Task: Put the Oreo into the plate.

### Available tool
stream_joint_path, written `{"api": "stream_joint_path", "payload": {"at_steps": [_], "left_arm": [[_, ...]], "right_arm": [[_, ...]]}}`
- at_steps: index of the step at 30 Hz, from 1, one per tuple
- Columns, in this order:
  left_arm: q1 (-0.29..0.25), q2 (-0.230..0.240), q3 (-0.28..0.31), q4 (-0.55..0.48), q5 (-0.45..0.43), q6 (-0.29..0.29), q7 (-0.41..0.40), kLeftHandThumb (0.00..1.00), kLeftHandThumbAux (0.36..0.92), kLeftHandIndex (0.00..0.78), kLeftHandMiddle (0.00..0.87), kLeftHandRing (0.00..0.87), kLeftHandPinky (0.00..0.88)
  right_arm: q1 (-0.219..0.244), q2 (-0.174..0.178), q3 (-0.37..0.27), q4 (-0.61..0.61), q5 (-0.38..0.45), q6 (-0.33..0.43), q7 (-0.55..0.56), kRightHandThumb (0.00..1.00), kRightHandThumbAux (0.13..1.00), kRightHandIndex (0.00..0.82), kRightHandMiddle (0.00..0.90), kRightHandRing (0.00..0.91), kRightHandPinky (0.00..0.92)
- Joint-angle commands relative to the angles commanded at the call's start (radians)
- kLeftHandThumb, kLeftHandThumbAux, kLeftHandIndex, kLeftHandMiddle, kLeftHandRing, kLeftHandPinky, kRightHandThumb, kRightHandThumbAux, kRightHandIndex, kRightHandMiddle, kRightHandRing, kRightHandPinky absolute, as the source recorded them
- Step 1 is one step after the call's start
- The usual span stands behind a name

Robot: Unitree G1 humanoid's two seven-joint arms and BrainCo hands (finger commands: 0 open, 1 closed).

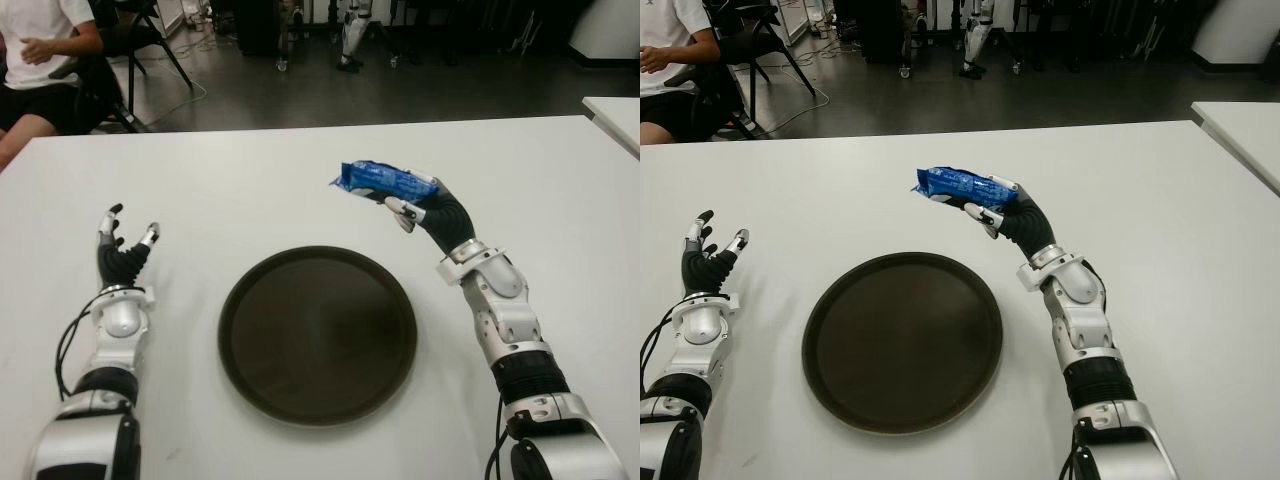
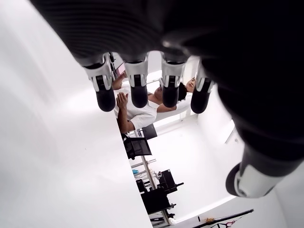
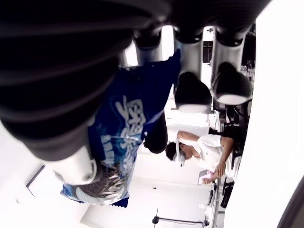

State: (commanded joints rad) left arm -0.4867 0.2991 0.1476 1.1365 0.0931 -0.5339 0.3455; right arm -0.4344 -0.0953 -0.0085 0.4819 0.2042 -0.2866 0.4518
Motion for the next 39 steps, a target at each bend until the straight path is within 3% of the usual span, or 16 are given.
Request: {"api": "stream_joint_path", "payload": {"at_steps": [7, 14, 24, 39], "left_arm": [[-0.004, 0.002, -0.001, 0.004, 0.001, 0.000, 0.000, 0.000, 0.625, 0.003, 0.000, 0.000, 0.000], [-0.003, 0.002, -0.002, 0.005, 0.000, 0.003, -0.001, 0.000, 0.622, 0.000, 0.000, 0.000, 0.000], [-0.001, 0.009, -0.011, 0.008, 0.014, -0.005, 0.007, 0.000, 0.620, 0.000, 0.000, 0.000, 0.000], [0.003, -0.008, 0.004, -0.003, -0.012, -0.009, -0.012, 0.000, 0.626, 0.000, 0.000, 0.000, 0.000]], "right_arm": [[-0.001, -0.011, 0.021, 0.003, -0.078, -0.054, -0.020, 0.704, 0.713, 0.440, 0.852, 0.848, 0.853], [-0.007, -0.047, 0.088, 0.029, -0.249, -0.131, -0.089, 0.704, 0.714, 0.440, 0.847, 0.843, 0.840], [-0.009, -0.058, 0.172, 0.060, -0.388, -0.146, -0.140, 0.706, 0.715, 0.441, 0.845, 0.852, 0.854], [-0.005, -0.065, 0.253, 0.031, -0.406, -0.136, -0.075, 0.707, 0.715, 0.441, 0.841, 0.849, 0.846]]}}
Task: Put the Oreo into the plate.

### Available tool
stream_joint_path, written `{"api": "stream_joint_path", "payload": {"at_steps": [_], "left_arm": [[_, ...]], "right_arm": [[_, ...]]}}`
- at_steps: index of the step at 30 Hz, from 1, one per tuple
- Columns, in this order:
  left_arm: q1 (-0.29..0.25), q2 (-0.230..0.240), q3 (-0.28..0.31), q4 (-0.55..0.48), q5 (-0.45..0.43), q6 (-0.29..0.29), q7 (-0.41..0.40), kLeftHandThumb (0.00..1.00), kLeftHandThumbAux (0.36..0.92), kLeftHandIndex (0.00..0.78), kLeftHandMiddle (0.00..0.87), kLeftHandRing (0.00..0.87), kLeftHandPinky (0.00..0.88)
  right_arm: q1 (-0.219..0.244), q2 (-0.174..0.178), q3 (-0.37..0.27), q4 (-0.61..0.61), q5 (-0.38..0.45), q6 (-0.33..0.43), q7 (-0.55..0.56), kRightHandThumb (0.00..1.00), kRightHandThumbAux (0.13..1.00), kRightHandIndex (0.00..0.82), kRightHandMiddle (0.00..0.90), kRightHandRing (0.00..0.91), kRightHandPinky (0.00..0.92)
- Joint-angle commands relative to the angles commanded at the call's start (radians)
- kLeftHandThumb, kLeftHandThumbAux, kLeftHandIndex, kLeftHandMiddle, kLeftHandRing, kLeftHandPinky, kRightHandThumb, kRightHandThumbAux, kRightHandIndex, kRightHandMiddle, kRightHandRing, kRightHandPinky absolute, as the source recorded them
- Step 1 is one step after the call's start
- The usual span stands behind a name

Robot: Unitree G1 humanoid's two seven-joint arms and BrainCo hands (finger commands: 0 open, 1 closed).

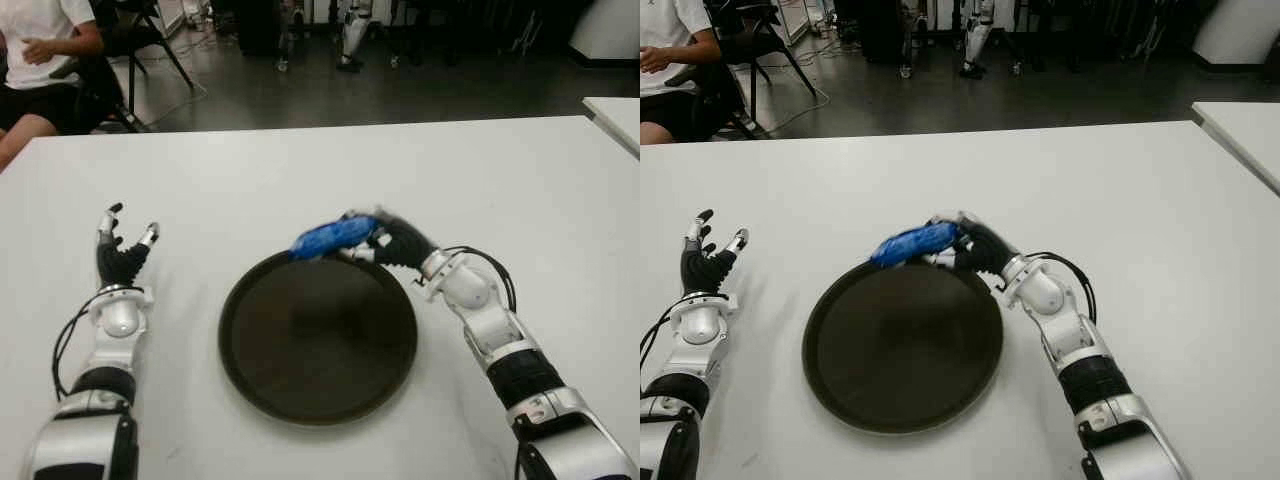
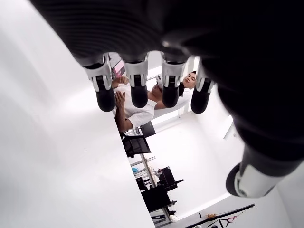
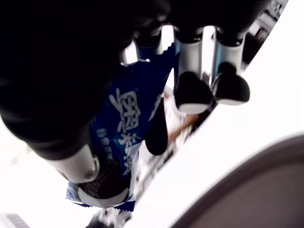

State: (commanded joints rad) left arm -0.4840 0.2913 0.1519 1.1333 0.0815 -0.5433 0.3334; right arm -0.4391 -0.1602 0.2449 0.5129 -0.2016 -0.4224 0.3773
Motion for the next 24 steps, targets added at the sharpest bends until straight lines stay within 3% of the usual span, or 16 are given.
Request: {"api": "stream_joint_path", "payload": {"at_steps": [11, 24], "left_arm": [[0.005, -0.001, -0.004, -0.011, 0.003, 0.003, 0.009, 0.000, 0.625, 0.000, 0.000, 0.000, 0.000], [0.004, -0.005, -0.004, -0.014, 0.002, -0.003, 0.008, 0.000, 0.639, 0.000, 0.000, 0.000, 0.000]], "right_arm": [[-0.011, -0.019, 0.038, 0.004, -0.053, -0.017, -0.014, 0.713, 0.716, 0.439, 0.855, 0.862, 0.877], [-0.004, -0.022, 0.042, -0.020, -0.065, 0.036, 0.000, 0.712, 0.715, 0.440, 0.848, 0.852, 0.850]]}}
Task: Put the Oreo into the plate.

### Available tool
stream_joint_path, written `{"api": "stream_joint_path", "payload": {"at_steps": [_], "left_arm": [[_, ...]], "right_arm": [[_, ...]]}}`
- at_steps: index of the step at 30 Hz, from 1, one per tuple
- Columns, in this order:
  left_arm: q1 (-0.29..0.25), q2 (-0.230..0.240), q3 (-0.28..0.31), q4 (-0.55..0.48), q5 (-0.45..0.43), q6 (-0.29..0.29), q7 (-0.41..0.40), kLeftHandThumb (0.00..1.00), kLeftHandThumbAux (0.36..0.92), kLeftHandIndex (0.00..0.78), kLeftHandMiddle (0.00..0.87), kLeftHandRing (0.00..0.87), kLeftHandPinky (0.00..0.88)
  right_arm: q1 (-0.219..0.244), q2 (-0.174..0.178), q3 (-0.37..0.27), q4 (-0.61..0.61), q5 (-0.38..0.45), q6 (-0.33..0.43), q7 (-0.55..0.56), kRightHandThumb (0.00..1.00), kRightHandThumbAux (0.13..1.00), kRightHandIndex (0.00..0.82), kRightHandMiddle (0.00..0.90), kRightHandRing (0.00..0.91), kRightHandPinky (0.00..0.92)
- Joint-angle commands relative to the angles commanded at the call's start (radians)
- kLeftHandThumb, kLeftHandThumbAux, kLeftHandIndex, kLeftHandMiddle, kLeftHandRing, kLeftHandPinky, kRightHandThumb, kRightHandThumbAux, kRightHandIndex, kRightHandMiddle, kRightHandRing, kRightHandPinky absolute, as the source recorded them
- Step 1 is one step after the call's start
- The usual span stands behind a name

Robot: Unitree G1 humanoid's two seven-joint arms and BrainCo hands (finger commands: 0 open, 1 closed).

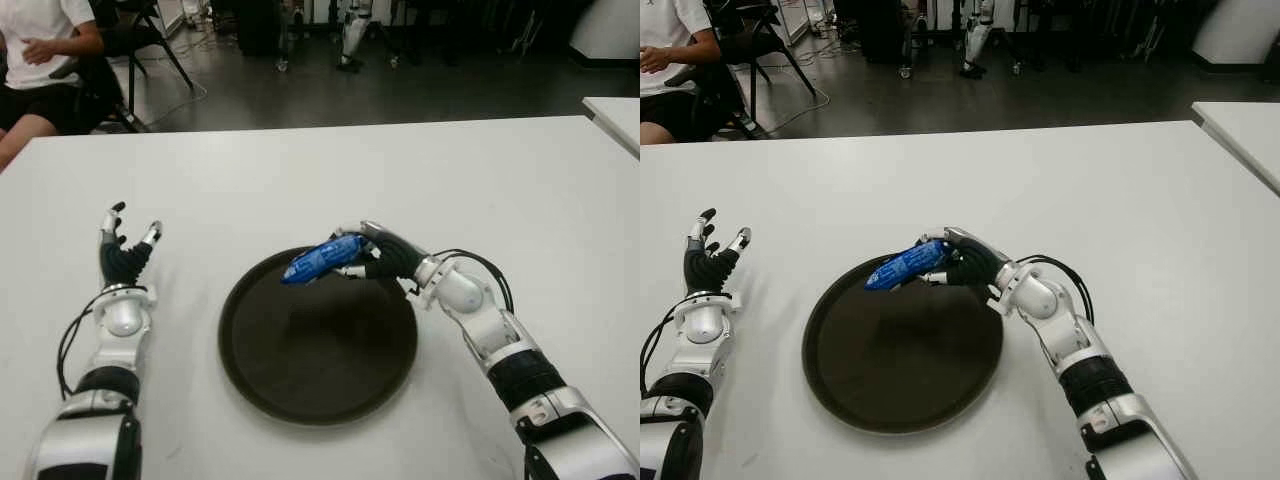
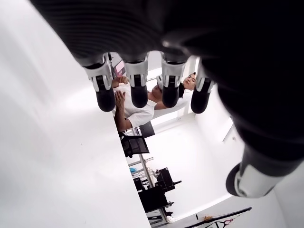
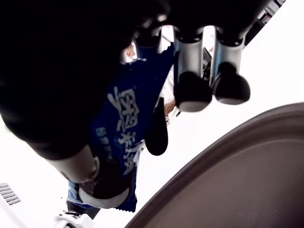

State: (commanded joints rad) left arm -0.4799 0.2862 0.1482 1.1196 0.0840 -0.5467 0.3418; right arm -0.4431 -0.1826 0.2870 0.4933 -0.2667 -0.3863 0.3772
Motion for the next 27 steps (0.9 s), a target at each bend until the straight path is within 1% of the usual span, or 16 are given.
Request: {"api": "stream_joint_path", "payload": {"at_steps": [7, 14, 22, 25, 27], "left_arm": [[0.001, 0.001, -0.001, -0.002, -0.001, 0.004, -0.004, 0.000, 0.624, 0.000, 0.000, 0.000, 0.000], [0.004, 0.001, -0.005, -0.006, 0.004, 0.001, -0.001, 0.000, 0.620, 0.000, 0.000, 0.000, 0.000], [0.005, 0.000, -0.006, -0.012, 0.003, -0.001, -0.007, 0.000, 0.620, 0.000, 0.000, 0.000, 0.000], [0.005, 0.000, -0.008, -0.011, 0.007, 0.003, 0.000, 0.000, 0.618, 0.000, 0.000, 0.000, 0.000], [0.004, 0.000, -0.005, -0.010, 0.005, 0.003, 0.003, 0.000, 0.616, 0.000, 0.000, 0.000, 0.000]], "right_arm": [[-0.004, -0.006, 0.010, -0.010, -0.015, 0.009, 0.002, 0.717, 0.715, 0.439, 0.855, 0.857, 0.864], [-0.008, -0.027, 0.031, -0.021, -0.033, -0.005, 0.006, 0.720, 0.714, 0.439, 0.855, 0.859, 0.872], [-0.011, -0.036, 0.039, -0.028, -0.026, -0.009, 0.034, 0.719, 0.714, 0.438, 0.855, 0.856, 0.856], [-0.016, -0.041, 0.046, -0.023, -0.038, -0.013, 0.036, 0.716, 0.715, 0.439, 0.853, 0.856, 0.855], [-0.015, -0.052, 0.051, -0.038, -0.037, -0.002, 0.058, 0.714, 0.715, 0.439, 0.846, 0.851, 0.848]]}}
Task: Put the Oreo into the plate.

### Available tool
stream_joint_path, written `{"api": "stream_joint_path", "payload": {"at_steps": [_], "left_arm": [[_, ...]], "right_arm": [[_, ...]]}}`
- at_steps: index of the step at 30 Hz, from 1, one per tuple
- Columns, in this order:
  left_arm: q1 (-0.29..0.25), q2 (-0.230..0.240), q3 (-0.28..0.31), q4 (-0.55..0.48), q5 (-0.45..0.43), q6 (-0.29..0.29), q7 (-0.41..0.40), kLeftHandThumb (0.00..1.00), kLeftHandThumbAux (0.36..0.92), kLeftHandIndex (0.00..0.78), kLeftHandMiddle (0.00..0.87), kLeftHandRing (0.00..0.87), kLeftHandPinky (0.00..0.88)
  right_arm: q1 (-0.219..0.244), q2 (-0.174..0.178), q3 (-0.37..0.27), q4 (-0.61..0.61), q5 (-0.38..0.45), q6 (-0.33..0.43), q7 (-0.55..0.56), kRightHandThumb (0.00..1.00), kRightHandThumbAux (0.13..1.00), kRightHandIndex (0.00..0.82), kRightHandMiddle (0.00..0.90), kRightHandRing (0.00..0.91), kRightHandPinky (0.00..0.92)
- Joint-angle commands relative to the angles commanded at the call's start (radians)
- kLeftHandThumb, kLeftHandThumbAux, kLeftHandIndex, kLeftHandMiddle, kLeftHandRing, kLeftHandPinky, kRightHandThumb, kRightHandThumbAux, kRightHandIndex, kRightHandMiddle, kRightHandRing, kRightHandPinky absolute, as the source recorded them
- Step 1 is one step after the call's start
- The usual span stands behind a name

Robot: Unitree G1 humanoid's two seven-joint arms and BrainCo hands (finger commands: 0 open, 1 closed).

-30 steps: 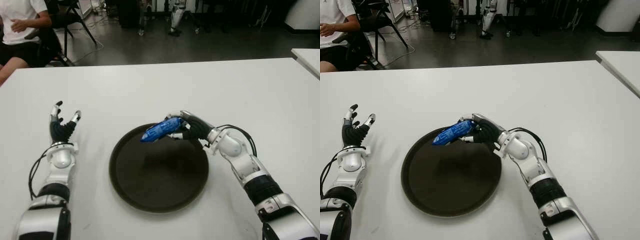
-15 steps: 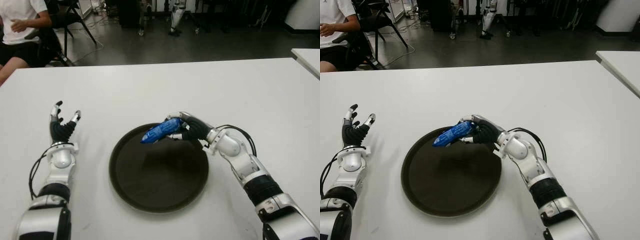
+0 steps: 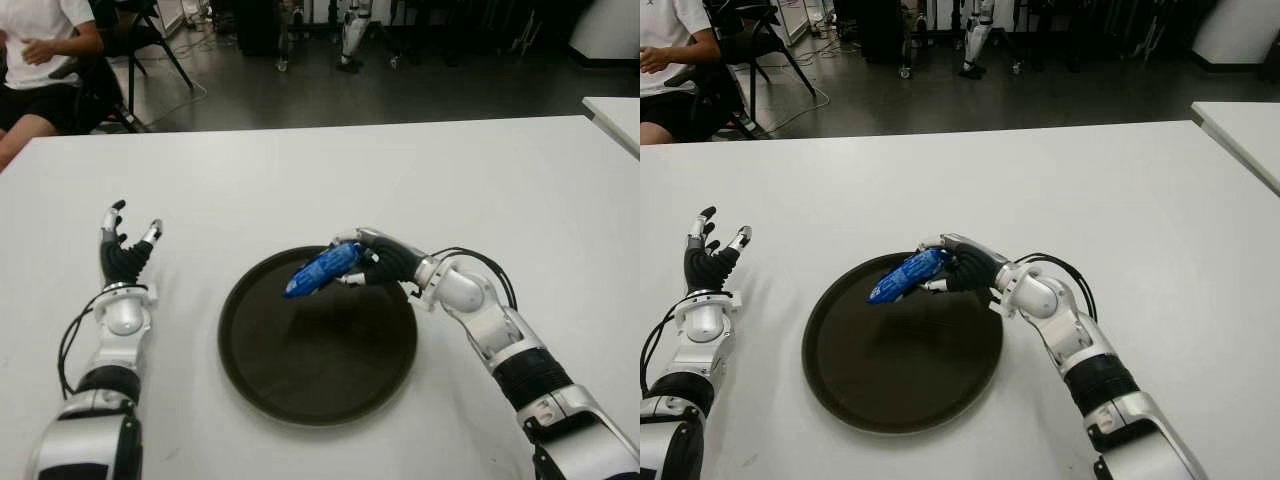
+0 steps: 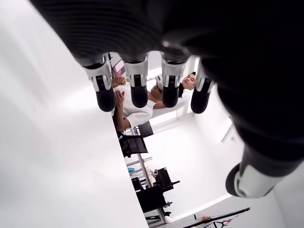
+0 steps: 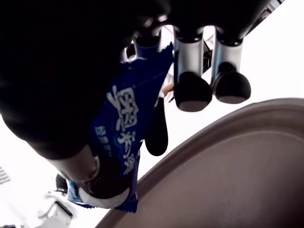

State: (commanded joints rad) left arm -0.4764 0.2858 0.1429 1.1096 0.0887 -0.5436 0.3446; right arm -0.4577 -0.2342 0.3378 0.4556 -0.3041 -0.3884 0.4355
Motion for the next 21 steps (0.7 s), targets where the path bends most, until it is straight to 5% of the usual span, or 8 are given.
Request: {"api": "stream_joint_path", "payload": {"at_steps": [2, 7, 8, 10, 14, 21], "left_arm": [[0.000, 0.000, 0.002, 0.000, -0.002, -0.001, 0.000, 0.000, 0.615, 0.000, 0.000, 0.000, 0.000], [0.000, -0.001, 0.002, 0.001, -0.002, 0.000, -0.001, 0.000, 0.615, 0.000, 0.000, 0.000, 0.000], [-0.001, 0.000, 0.002, 0.002, -0.002, 0.002, -0.001, 0.000, 0.615, 0.000, 0.000, 0.000, 0.000], [-0.002, 0.000, 0.003, 0.004, -0.003, 0.004, -0.001, 0.000, 0.616, 0.000, 0.000, 0.000, 0.000], [-0.002, 0.002, 0.001, 0.006, 0.000, 0.013, 0.003, 0.000, 0.610, 0.000, 0.000, 0.000, 0.000], [-0.002, 0.007, -0.003, 0.007, 0.008, 0.019, 0.008, 0.000, 0.595, 0.000, 0.000, 0.000, 0.000]], "right_arm": [[0.002, -0.012, 0.004, -0.021, 0.002, 0.018, 0.028, 0.698, 0.721, 0.434, 0.673, 0.678, 0.643], [-0.005, -0.032, 0.016, -0.048, 0.000, 0.050, 0.077, 0.675, 0.734, 0.418, 0.446, 0.450, 0.403], [-0.016, -0.040, 0.024, -0.045, 0.002, 0.056, 0.107, 0.432, 0.743, 0.364, 0.388, 0.395, 0.354], [-0.029, -0.049, 0.032, -0.041, 0.007, 0.063, 0.143, 0.221, 0.727, 0.278, 0.302, 0.312, 0.275], [-0.068, -0.059, 0.056, 0.021, 0.045, 0.028, 0.260, 0.046, 0.674, 0.148, 0.169, 0.175, 0.144], [-0.073, -0.048, 0.034, 0.058, 0.125, 0.018, 0.338, 0.003, 0.649, 0.069, 0.076, 0.071, 0.058]]}}
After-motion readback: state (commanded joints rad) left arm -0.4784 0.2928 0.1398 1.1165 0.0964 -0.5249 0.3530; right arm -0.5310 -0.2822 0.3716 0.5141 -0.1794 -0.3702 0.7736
